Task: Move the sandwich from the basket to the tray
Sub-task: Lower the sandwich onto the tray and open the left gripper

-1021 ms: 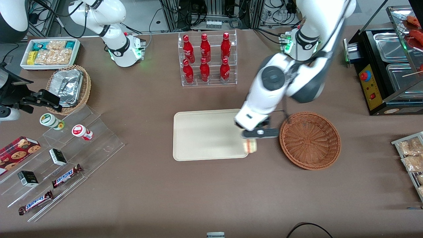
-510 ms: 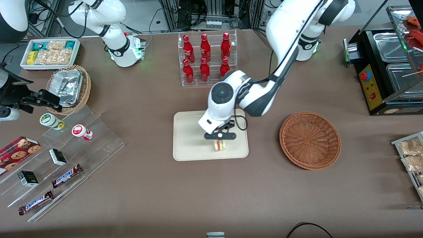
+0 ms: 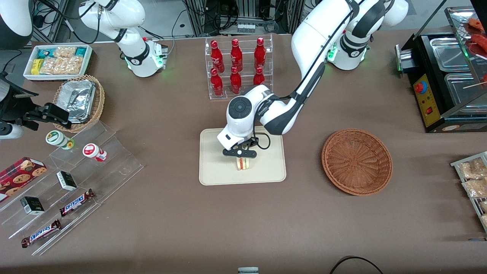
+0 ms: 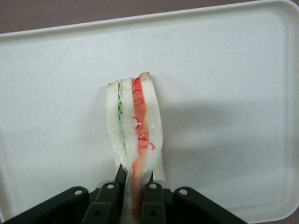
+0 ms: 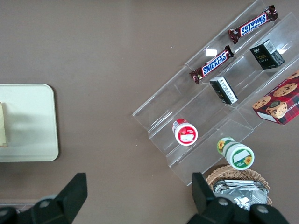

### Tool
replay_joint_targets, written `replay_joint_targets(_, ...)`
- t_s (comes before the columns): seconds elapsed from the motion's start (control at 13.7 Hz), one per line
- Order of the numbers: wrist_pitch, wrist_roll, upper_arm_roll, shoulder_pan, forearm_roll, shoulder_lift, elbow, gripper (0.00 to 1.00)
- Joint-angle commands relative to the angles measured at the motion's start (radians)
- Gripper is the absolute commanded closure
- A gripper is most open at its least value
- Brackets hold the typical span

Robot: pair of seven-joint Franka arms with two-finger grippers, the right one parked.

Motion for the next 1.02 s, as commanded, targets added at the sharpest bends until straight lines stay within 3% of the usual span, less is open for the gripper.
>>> replay_joint_targets(0.0, 0.007, -0.014, 0.014, -0.017, 0.019, 0.023, 0.035, 0.87)
replay_joint_targets(0.07, 0.009, -0.017, 0.016, -0.017, 0.019, 0.030, 0.036, 0.31)
replay_joint_targets(0.15, 0.007, -0.015, 0.017, -0.021, 0.023, 0.029, 0.036, 0.01)
replay_joint_targets(0.51, 0.001, -0.024, 0.020, -0.012, 0.037, -0.023, 0.036, 0.00)
replay_joint_targets(0.95, -0.196, -0.027, 0.024, 0.103, 0.026, -0.273, -0.020, 0.00)
